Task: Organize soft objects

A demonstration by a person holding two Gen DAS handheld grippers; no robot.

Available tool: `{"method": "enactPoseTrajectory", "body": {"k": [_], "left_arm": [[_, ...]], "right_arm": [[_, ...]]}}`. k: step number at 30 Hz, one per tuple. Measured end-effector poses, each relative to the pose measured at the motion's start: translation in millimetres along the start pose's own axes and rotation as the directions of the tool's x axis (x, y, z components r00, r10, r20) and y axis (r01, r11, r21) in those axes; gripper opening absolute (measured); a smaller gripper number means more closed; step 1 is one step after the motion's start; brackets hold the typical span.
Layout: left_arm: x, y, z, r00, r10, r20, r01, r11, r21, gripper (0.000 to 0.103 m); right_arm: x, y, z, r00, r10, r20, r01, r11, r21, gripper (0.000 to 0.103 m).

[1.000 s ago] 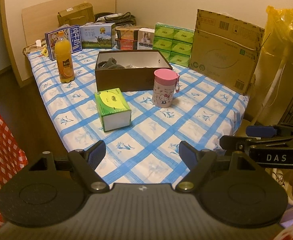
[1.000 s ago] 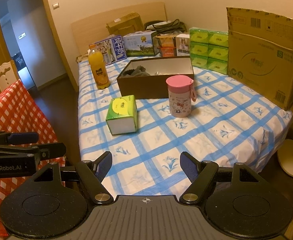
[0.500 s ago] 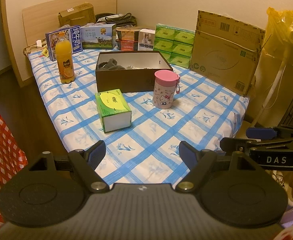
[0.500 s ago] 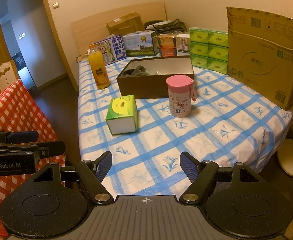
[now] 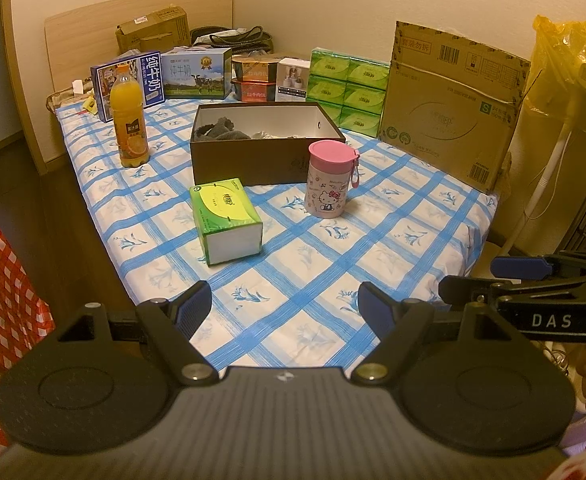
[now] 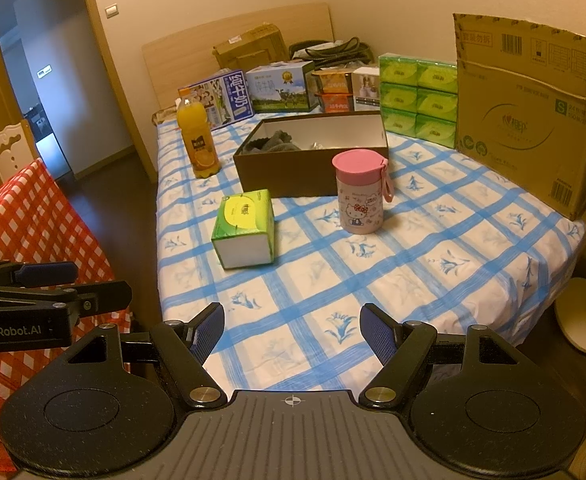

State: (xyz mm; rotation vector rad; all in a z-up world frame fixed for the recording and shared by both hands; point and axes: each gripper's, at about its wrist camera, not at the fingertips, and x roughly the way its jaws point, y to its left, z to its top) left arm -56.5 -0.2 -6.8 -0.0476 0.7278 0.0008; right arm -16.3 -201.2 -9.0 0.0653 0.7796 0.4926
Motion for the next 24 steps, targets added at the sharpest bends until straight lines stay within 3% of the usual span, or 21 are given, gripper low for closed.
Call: {"method": "enactPoseTrajectory", "body": {"k": [24], "left_arm": [[1.0,-2.3,1.7,1.000,-0.002,0.001,0.002,1.000,0.000,0.079]], "right_arm": [[0.8,0.0,0.8,1.000,-0.002,0.001,0.002,1.000,0.002,0.075]]}}
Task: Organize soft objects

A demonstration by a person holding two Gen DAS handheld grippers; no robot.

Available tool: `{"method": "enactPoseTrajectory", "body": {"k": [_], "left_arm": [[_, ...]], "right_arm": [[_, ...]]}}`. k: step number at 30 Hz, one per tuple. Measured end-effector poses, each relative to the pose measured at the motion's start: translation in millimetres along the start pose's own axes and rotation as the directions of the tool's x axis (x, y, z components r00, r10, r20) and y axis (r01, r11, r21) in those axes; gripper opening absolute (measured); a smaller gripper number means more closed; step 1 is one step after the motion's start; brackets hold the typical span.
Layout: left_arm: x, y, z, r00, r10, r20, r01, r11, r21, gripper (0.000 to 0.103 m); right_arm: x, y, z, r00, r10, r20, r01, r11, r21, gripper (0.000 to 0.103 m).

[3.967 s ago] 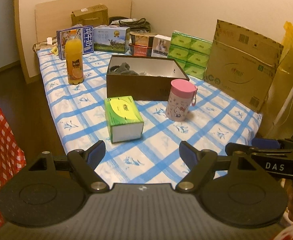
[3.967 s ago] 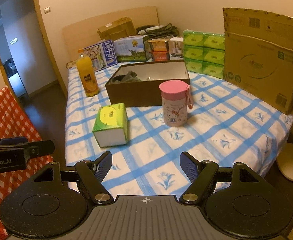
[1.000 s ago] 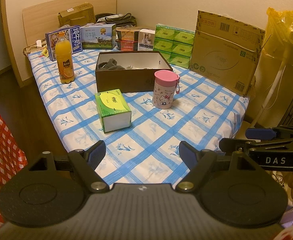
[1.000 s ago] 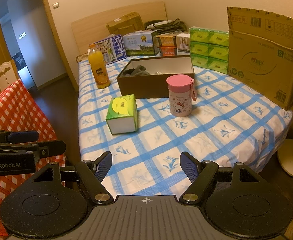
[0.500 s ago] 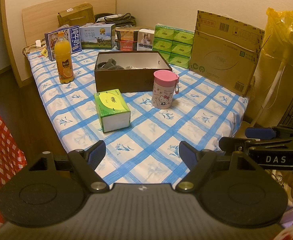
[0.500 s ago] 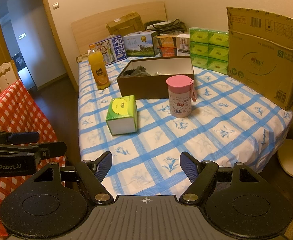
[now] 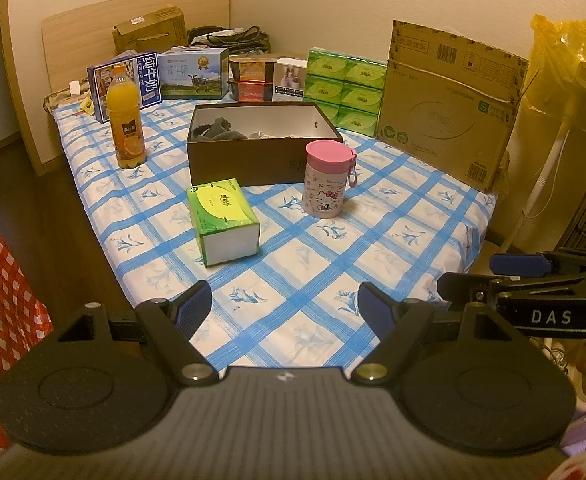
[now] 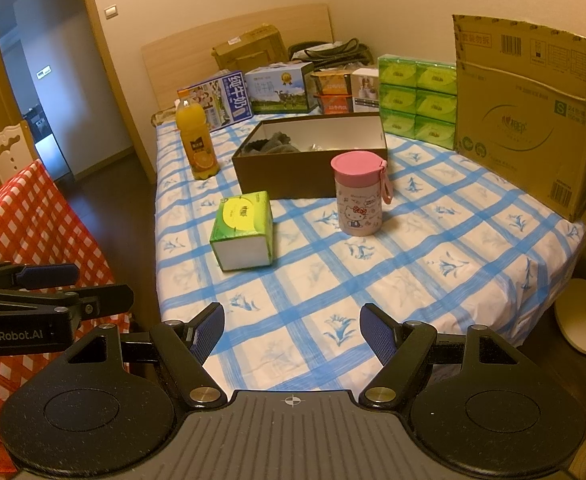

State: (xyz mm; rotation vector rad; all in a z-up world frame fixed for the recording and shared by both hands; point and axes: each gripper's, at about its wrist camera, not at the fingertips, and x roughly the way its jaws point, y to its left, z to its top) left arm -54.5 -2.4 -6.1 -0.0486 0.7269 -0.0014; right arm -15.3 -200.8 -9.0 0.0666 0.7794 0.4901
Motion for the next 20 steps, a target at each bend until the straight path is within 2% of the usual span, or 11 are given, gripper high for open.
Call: {"method": "enactPoseTrajectory", "body": {"k": [20], "left_arm": [[7.2,-3.6,4.0,1.000,0.004,-0.004,-0.004,1.000,0.002,0.079]], "right_arm": [[4.9,-0.7,1.2,1.000,-0.002,-0.009,0.002,1.000,0.005,0.075]]}}
